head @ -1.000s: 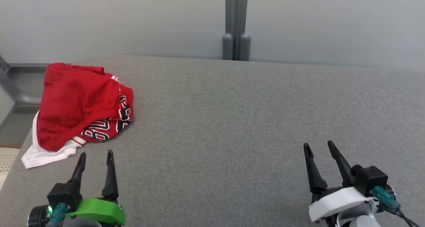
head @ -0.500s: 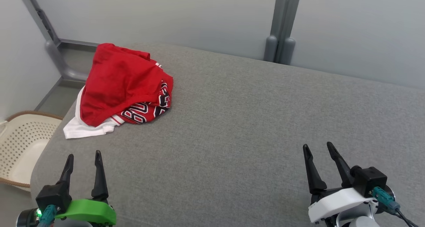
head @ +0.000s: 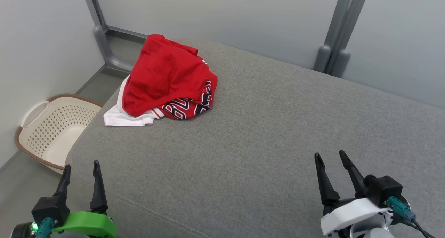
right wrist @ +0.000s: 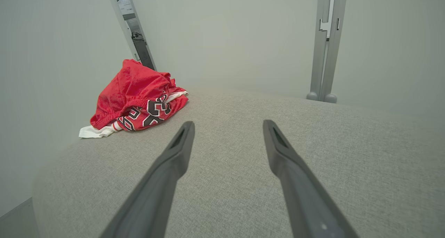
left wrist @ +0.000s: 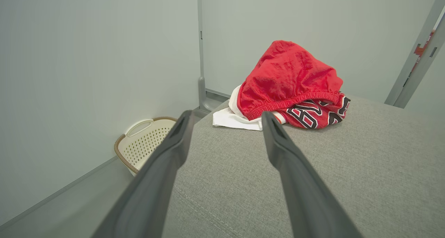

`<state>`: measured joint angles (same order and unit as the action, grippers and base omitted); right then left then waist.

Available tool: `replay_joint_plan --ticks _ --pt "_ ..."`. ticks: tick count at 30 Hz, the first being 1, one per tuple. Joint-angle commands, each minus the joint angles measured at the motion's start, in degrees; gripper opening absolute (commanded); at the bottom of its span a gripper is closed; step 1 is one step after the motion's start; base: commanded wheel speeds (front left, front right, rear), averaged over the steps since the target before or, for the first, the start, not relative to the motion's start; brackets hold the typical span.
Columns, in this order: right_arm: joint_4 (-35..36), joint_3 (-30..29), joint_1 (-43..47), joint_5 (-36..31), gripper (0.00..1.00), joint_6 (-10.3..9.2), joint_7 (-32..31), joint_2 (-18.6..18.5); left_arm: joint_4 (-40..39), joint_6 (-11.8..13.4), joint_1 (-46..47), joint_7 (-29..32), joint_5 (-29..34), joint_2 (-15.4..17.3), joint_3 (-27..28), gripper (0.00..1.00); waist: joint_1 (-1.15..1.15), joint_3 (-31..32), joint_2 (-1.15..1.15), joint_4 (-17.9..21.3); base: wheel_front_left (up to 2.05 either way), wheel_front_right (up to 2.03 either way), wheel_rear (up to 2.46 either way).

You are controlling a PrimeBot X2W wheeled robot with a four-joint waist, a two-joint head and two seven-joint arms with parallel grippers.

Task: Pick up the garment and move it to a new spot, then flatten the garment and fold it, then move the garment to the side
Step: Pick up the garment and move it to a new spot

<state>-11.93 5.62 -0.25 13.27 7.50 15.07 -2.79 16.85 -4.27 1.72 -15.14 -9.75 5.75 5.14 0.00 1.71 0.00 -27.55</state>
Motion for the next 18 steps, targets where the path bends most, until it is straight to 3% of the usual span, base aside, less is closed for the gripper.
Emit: replay_joint_plan --ticks 1,18 --pt "-0.16 0.18 -0.09 0.02 1.00 -0.02 0.16 -0.19 -0.37 0.32 -1.00 -0.02 0.38 0.25 0.24 1.00 0.00 -0.03 0.00 -0.87 0.00 0.00 0.00" --pt "-0.34 0.28 -1.61 -1.18 1.00 -0.02 0.17 -0.22 0.18 -0.20 2.73 -0.02 -0.28 0.55 0.61 1.00 0.00 -1.89 0.00 0.00 0.00 0.00 0.00"
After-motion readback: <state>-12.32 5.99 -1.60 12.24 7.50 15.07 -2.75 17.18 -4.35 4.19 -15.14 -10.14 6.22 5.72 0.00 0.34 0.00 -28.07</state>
